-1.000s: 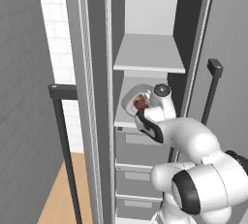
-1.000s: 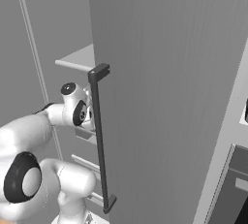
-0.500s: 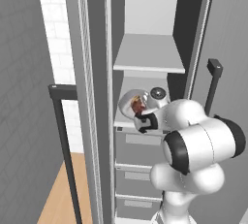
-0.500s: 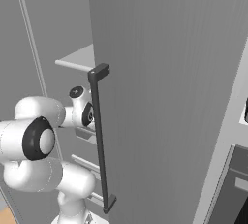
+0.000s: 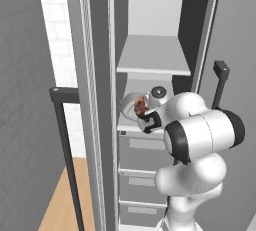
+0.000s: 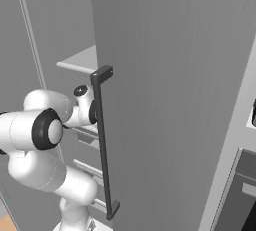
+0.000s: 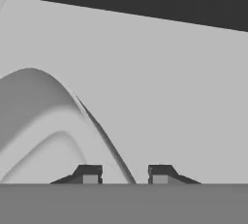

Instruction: Take the meat container that has the steak and place it on the second highest rack of the freezer. Then take the vegetable container that has the mushroom and eggplant and place it on the highest rack of the freezer.

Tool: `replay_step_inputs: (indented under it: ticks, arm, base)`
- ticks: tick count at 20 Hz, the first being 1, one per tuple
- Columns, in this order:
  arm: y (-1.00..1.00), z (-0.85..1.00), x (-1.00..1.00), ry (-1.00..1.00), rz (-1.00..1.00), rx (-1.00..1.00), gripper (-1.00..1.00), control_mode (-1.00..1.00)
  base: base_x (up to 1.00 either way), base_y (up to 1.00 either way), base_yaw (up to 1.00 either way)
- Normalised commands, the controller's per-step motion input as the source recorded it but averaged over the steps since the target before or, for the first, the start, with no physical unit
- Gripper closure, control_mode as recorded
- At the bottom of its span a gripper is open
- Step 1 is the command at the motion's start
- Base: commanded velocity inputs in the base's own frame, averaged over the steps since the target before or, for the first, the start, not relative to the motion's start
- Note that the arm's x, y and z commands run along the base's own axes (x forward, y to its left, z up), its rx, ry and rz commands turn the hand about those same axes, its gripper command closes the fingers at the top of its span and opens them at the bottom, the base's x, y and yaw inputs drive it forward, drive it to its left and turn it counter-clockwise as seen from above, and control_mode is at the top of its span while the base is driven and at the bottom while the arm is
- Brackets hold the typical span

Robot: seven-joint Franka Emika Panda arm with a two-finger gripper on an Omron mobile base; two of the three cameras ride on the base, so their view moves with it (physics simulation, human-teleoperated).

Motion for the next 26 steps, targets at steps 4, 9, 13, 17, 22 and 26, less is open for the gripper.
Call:
replay_step_inputs:
  ticks: [4, 9, 13, 17, 22, 26]
  arm:
    - [0.01, 0.05, -0.07, -0.08, -0.04, 0.0, -1.0, -1.0]
    - [0.05, 0.41, -0.35, -0.14, -0.01, 0.0, -1.0, -1.0]
    - [0.07, 0.79, -0.56, -0.06, 0.03, 0.01, -1.0, -1.0]
    - [0.09, 0.97, -0.58, 0.07, 0.07, 0.08, -1.0, -1.0]
    - [0.27, 1.0, -0.58, 0.3, 0.15, 0.12, -1.0, -1.0]
    - [0.36, 0.73, -0.87, 0.26, 0.24, 0.05, -1.0, -1.0]
  base:
    - [0.0, 0.0, 0.0]
    - [0.0, 0.0, 0.0]
    - [0.0, 0.0, 0.0]
    - [0.0, 0.0, 0.0]
    - [0.0, 0.0, 0.0]
    - [0.0, 0.0, 0.0]
